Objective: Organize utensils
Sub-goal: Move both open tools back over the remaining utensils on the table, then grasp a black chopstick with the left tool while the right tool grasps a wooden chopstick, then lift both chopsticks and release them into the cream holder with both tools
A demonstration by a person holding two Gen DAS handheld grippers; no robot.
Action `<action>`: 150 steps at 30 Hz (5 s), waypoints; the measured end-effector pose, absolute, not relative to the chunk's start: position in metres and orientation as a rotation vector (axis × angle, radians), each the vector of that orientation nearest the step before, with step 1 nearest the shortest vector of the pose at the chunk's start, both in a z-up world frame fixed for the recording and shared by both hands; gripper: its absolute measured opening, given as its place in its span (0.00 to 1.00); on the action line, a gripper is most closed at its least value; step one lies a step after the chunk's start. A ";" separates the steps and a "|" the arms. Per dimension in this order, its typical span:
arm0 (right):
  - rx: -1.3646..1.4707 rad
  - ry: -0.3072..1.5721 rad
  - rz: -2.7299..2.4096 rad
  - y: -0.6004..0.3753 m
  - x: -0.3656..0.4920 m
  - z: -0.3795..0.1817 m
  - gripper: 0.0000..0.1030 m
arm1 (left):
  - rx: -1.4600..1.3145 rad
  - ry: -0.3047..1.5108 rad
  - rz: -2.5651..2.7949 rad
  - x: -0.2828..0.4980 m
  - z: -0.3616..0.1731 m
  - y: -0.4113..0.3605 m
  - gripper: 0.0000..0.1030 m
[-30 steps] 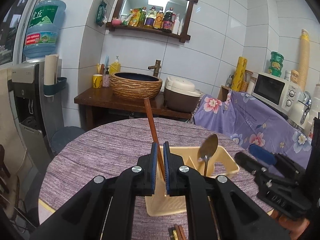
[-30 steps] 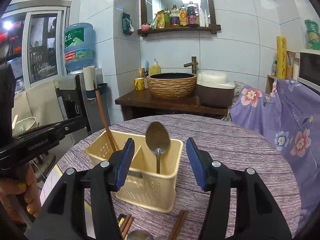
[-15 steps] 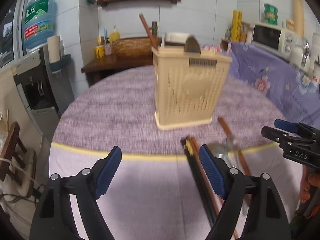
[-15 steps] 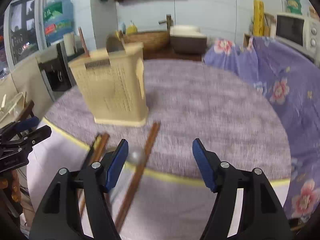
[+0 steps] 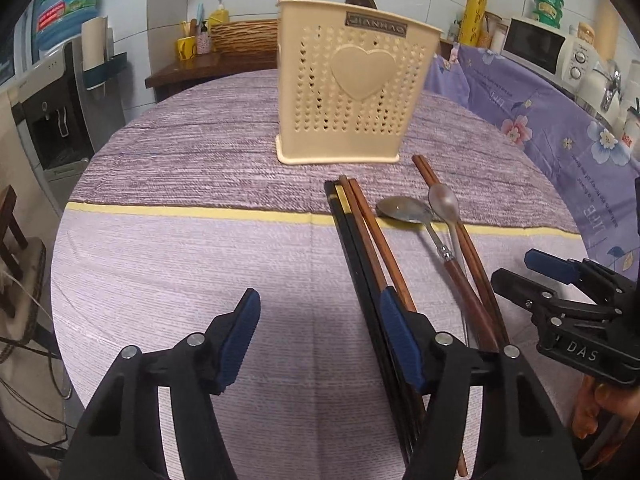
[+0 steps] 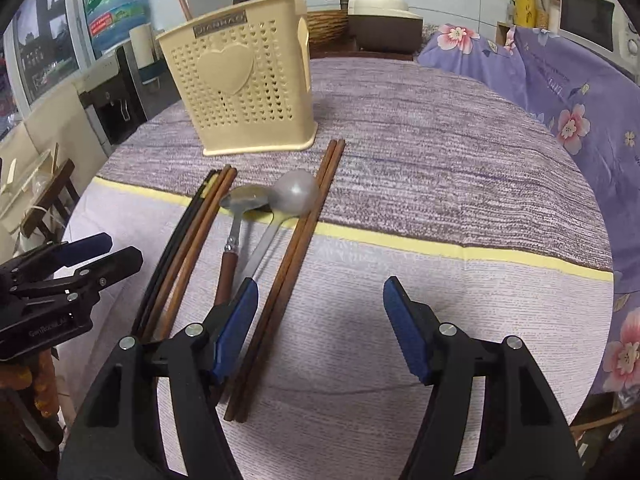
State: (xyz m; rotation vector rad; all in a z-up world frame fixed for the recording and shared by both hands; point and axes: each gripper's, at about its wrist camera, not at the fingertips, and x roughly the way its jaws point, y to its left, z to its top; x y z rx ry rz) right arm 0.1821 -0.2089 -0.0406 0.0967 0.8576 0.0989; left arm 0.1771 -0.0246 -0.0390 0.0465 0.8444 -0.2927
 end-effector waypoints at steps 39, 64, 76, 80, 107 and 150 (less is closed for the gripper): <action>0.180 0.857 0.058 -0.234 0.208 -0.030 0.52 | 0.039 0.878 -0.217 0.206 -0.041 -0.018 0.50; 0.148 0.962 -0.025 -0.227 0.325 -0.039 0.10 | 0.031 0.939 -0.182 0.256 -0.041 -0.031 0.10; 0.158 0.943 0.005 -0.235 0.338 -0.039 0.09 | 0.037 0.933 -0.195 0.277 -0.040 -0.036 0.09; 0.190 0.908 0.024 -0.242 0.334 -0.030 0.09 | 0.015 0.925 -0.208 0.280 -0.034 -0.030 0.08; 0.191 0.538 0.150 -0.283 0.243 0.127 0.08 | -0.113 0.549 -0.313 0.238 0.108 0.015 0.08; 0.169 0.314 0.215 -0.217 0.307 0.231 0.08 | -0.197 0.378 -0.305 0.304 0.189 -0.010 0.08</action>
